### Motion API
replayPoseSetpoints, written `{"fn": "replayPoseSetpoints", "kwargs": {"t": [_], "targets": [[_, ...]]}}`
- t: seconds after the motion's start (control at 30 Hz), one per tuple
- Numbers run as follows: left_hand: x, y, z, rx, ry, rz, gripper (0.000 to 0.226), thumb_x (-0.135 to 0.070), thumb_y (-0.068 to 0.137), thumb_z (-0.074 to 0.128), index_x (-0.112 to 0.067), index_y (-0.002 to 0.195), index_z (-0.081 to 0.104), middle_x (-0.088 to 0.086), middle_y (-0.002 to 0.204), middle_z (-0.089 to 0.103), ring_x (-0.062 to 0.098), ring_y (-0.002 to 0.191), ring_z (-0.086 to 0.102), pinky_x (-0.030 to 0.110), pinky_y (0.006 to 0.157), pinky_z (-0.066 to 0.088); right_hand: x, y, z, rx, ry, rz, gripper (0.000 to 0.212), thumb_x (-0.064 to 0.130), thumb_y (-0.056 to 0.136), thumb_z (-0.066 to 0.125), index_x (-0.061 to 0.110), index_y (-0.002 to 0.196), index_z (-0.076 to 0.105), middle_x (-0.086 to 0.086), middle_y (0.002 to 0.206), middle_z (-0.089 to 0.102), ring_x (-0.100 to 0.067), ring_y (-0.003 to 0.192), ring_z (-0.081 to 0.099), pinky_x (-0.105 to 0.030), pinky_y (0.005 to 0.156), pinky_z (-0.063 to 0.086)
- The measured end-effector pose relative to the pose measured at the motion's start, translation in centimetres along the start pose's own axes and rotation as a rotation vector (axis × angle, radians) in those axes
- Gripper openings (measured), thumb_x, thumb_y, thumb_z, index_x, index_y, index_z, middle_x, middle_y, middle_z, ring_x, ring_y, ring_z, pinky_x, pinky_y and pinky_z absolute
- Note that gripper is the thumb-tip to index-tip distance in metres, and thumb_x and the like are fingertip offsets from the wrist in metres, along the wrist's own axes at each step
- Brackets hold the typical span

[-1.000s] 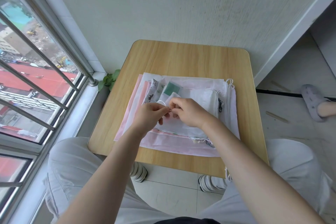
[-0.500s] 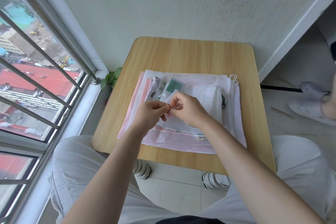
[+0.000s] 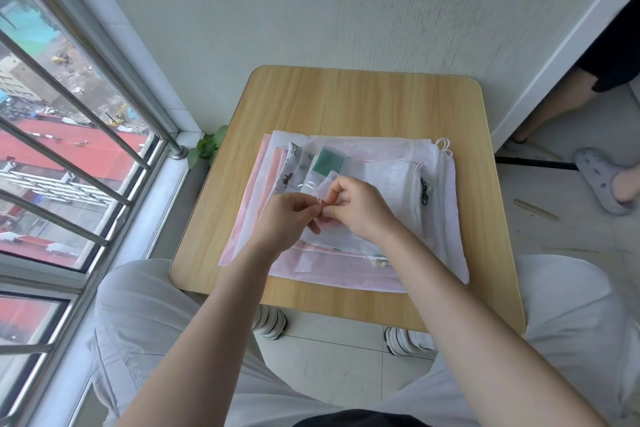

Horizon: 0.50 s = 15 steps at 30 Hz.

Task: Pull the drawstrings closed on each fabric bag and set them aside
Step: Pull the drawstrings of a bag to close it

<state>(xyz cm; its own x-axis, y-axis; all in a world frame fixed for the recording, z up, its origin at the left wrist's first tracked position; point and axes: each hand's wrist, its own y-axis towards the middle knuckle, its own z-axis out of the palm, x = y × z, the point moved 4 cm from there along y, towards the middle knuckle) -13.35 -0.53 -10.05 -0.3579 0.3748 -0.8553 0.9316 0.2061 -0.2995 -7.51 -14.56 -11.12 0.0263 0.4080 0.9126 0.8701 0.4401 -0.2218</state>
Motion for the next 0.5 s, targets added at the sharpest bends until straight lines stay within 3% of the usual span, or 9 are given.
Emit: {"fn": "replayPoseSetpoints", "kwargs": {"t": [0.13,0.23,0.37,0.5], "targets": [[0.0,0.1,0.0,-0.002,0.008,0.007,0.003,-0.012,0.091,0.063,-0.012,0.094,0.063,0.000,0.065,0.073,0.007,0.050,0.059,0.024,0.052,0.040,0.3,0.0,-0.1,0.009,-0.060,-0.021,0.019,0.004,0.082,0.073,0.010,0.076,0.056,-0.004,0.072,0.074,-0.006,0.094,0.069,-0.042,0.085,0.056],[-0.3,0.2,-0.1,-0.005,0.075,0.036,0.008,-0.016,0.092,0.065,-0.011,0.093,0.059,-0.002,0.067,0.073,0.008,0.056,0.064,0.033,0.061,0.048,0.9,-0.2,-0.2,-0.011,-0.121,-0.048,0.019,0.004,0.080,0.073,0.012,0.074,0.056,-0.002,0.068,0.072,-0.015,0.104,0.068,-0.039,0.084,0.056],[-0.6,0.2,-0.3,-0.064,0.021,0.063,0.006,-0.008,0.088,0.068,-0.006,0.090,0.063,-0.001,0.070,0.074,0.011,0.065,0.069,0.035,0.068,0.056,1.7,-0.4,-0.5,-0.070,-0.202,-0.093,0.024,0.004,0.081,0.072,0.020,0.071,0.056,0.004,0.065,0.068,-0.008,0.066,0.069,-0.038,0.074,0.057],[-1.0,-0.5,-0.7,-0.139,-0.152,0.065,0.006,-0.005,0.082,0.075,-0.003,0.084,0.070,0.007,0.074,0.075,0.025,0.074,0.072,0.038,0.077,0.061,2.4,-0.5,-0.5,-0.106,-0.238,-0.155,0.026,0.005,0.084,0.068,0.024,0.072,0.053,0.000,0.066,0.067,-0.007,0.064,0.069,-0.040,0.071,0.057]]}}
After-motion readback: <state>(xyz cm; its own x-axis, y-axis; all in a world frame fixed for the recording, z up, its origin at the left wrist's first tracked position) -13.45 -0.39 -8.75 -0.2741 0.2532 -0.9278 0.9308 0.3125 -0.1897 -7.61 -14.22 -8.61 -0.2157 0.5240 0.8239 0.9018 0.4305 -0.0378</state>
